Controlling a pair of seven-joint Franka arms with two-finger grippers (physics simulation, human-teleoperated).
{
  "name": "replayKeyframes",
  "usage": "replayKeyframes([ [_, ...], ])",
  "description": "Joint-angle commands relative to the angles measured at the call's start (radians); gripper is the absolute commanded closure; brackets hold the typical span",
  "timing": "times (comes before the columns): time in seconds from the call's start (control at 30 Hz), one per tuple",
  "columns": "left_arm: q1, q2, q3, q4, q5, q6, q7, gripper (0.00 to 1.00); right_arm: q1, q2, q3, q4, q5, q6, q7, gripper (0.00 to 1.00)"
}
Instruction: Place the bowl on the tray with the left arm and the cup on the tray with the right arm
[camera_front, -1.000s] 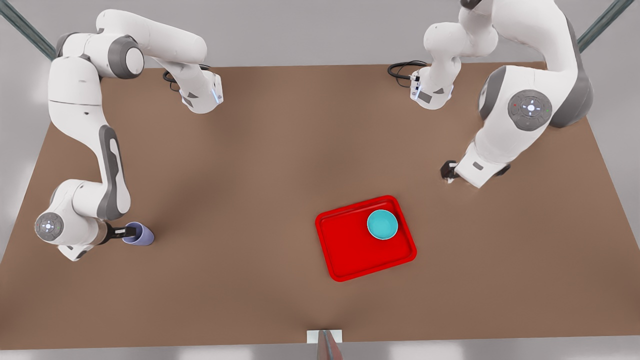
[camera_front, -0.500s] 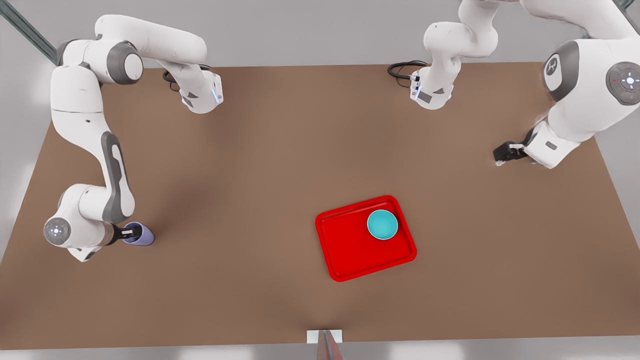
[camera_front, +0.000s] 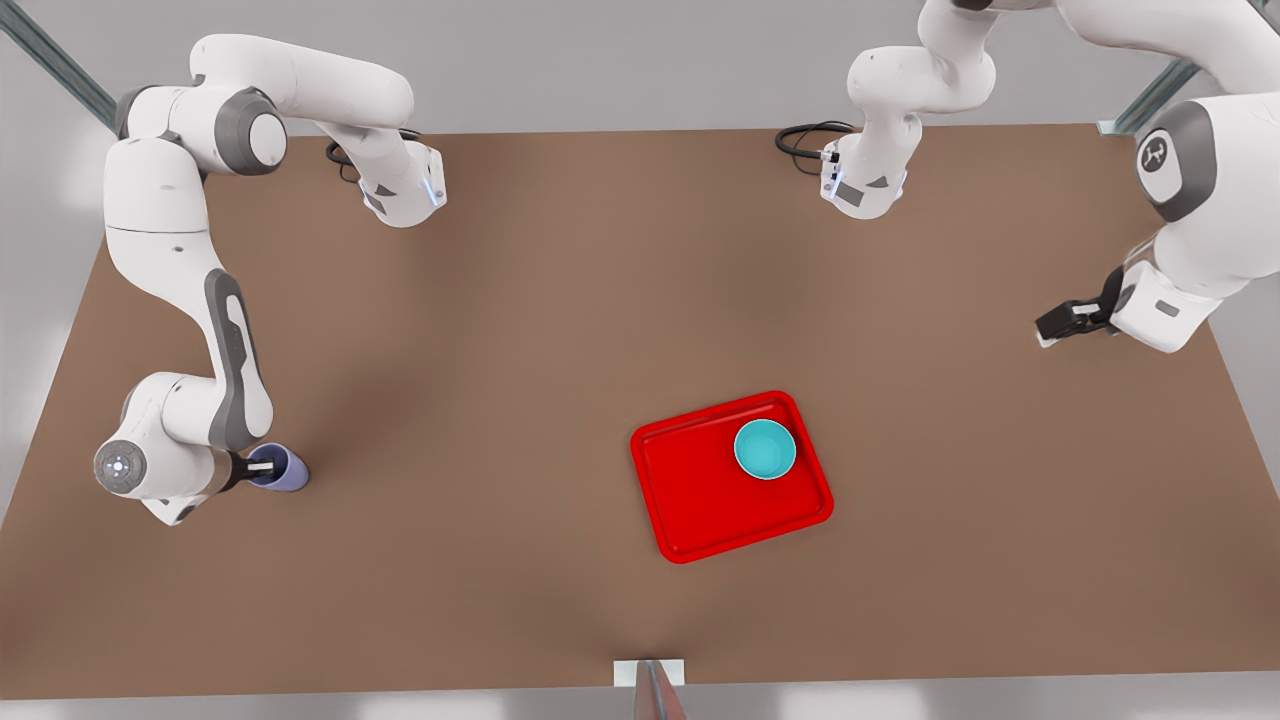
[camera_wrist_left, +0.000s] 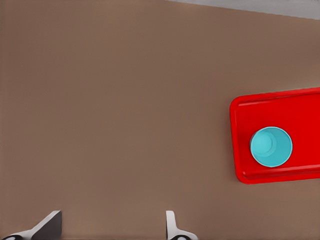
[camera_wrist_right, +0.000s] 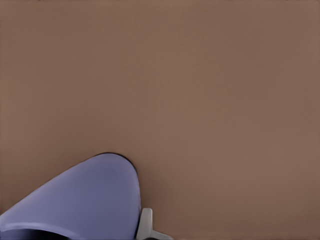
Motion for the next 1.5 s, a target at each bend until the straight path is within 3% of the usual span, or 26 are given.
replayKeyframes([
  [0.0, -0.007, -0.002, -0.001, 0.000, 0.001, 0.000, 0.000, 0.00, 0.000, -0.001, 0.000, 0.000, -0.005, 0.000, 0.003, 0.79],
  [0.2, -0.009, 0.000, 0.000, 0.000, -0.001, 0.000, -0.002, 0.00, 0.000, -0.010, 0.002, -0.002, -0.005, -0.003, 0.005, 0.79],
  [0.47, -0.012, 0.003, 0.000, 0.000, 0.002, 0.002, -0.002, 0.00, -0.012, -0.048, 0.126, 0.011, -0.005, -0.020, 0.014, 0.79],
  [0.7, -0.010, 0.003, -0.001, 0.000, 0.002, 0.002, -0.002, 0.00, 0.399, -0.030, 0.132, 0.126, 0.079, -0.020, 0.169, 0.79],
  [0.73, -0.009, 0.003, 0.000, 0.000, 0.001, 0.002, -0.002, 0.00, 0.466, -0.018, 0.114, 0.153, 0.088, -0.021, 0.215, 0.79],
  [0.77, -0.009, 0.003, 0.000, 0.000, 0.002, 0.002, -0.002, 0.00, 0.570, 0.004, 0.036, 0.202, 0.151, -0.021, 0.233, 0.79],
  [0.83, -0.010, 0.003, -0.001, 0.001, 0.002, 0.002, -0.002, 0.00, 0.819, 0.051, -0.199, 0.293, 0.342, -0.057, 0.256, 0.79],
  [0.87, -0.009, 0.003, -0.001, 0.000, 0.002, 0.002, -0.002, 0.00, 0.899, 0.082, -0.265, 0.325, 0.395, -0.063, 0.292, 0.79],
  [1.0, -0.010, 0.003, -0.001, 0.000, 0.002, 0.002, -0.002, 0.00, 0.997, 0.171, -0.285, 0.454, 0.419, -0.055, 0.442, 0.79],
  [1.1, -0.010, 0.005, 0.000, 0.000, 0.002, 0.002, -0.002, 0.00, 1.124, 0.251, -0.439, 0.509, 0.594, -0.052, 0.480, 0.79],
  [1.47, -0.010, 0.005, 0.000, 0.000, 0.002, 0.002, -0.002, 0.00, 1.230, 0.358, -0.472, 0.600, 0.697, 0.104, 0.678, 0.79],
])
